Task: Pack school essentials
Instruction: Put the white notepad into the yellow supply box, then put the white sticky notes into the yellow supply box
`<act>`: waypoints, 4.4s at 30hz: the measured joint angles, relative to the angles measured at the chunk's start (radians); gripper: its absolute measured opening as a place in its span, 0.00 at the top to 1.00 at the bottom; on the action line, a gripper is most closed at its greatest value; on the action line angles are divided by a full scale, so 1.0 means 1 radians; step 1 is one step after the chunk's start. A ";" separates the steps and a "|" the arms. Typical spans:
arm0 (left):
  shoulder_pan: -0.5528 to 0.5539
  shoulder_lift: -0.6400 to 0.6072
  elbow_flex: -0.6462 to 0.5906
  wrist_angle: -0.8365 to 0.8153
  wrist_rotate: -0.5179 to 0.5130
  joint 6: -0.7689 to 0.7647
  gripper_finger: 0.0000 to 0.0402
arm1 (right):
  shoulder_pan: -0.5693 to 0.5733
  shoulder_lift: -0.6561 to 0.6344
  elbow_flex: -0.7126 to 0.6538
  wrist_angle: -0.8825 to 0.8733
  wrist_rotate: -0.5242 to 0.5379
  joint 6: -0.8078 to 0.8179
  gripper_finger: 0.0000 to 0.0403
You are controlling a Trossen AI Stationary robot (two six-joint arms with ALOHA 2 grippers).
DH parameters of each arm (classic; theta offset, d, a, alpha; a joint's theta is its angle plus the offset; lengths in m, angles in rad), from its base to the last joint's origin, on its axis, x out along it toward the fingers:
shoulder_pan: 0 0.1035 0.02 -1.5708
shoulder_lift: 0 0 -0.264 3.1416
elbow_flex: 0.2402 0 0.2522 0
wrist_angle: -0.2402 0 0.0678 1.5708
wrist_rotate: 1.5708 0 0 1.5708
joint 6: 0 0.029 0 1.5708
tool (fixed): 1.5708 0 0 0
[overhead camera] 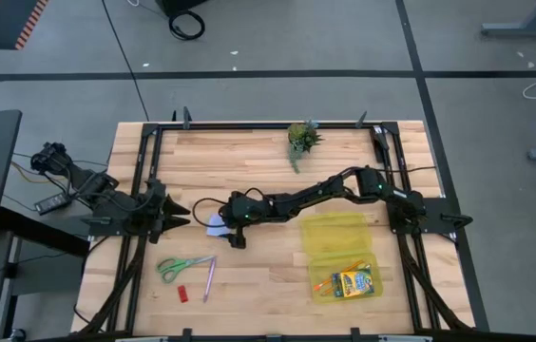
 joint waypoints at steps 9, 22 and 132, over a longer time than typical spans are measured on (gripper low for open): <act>0.000 0.000 0.000 -0.005 0.000 0.001 0.57 | 0.000 0.006 -0.001 -0.009 -0.003 0.061 0.01; 0.000 0.000 0.000 -0.005 0.000 0.002 0.57 | 0.003 0.006 -0.001 -0.088 0.035 0.042 0.01; 0.000 0.000 0.001 -0.007 0.015 0.003 0.57 | -0.011 -0.066 -0.023 -0.191 0.041 0.030 0.30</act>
